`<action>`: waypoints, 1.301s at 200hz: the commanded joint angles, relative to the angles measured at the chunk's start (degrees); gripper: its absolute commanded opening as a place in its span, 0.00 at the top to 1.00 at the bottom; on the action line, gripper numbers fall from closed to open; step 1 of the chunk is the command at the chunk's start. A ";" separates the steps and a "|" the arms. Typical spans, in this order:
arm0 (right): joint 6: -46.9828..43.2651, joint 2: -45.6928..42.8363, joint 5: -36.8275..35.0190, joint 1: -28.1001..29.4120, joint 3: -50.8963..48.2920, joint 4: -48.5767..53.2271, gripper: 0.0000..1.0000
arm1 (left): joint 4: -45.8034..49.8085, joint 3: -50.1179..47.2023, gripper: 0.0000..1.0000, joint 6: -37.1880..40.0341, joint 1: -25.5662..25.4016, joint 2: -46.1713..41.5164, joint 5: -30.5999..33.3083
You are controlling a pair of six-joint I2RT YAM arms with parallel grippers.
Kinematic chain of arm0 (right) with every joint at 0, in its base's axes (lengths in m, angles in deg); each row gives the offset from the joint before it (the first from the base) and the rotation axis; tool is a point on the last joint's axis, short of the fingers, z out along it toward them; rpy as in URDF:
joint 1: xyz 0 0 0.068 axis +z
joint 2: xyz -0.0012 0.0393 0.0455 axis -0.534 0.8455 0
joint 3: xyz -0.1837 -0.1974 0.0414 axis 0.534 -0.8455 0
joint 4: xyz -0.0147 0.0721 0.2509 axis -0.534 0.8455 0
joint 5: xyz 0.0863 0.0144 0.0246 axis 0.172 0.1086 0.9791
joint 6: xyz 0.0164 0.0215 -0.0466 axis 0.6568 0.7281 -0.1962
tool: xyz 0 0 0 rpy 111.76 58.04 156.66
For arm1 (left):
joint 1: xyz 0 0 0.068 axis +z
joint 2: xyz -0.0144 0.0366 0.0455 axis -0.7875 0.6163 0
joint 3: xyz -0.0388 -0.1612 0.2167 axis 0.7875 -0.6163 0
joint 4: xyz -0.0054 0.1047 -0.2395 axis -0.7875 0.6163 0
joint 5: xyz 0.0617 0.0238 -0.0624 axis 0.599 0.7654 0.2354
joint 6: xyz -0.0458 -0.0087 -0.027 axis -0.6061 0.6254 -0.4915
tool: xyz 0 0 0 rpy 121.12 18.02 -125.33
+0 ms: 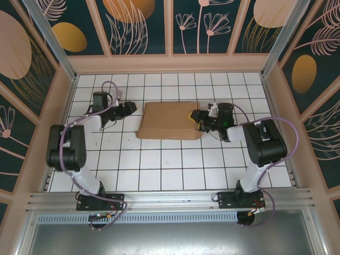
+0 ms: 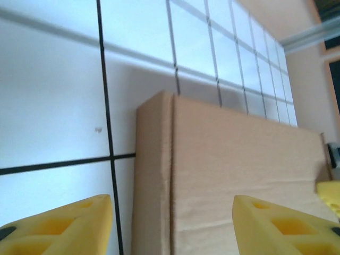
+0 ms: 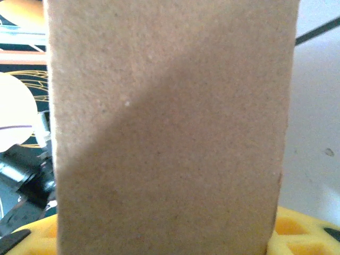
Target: Fold the paper box
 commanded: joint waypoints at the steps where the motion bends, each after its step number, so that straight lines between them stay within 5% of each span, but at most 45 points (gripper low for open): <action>1: 3.34 -2.74 -1.35 -0.85 -1.87 -0.78 0.50 | -0.47 -1.47 0.40 4.58 -3.33 -8.40 11.81; 40: 7.87 -3.57 0.75 -1.18 -3.98 -5.53 0.50 | 1.10 -5.43 0.39 27.48 -22.08 -17.21 30.69; 85: 9.21 -3.21 2.55 -1.62 -4.67 -7.60 0.51 | 5.94 -7.00 0.37 45.44 -35.86 -15.25 41.57; 152: 12.28 -3.91 3.90 -1.61 -5.30 -10.31 0.53 | 3.15 -10.13 0.36 50.16 -38.99 -13.12 43.24; 224: 20.05 -5.20 5.33 -0.34 -7.73 -19.16 0.55 | -6.23 -10.56 0.31 61.05 -42.71 -7.42 56.84; 260: 21.35 -6.36 5.33 0.50 -8.55 -20.27 0.56 | -8.85 -11.53 0.27 67.89 -43.41 -7.30 55.20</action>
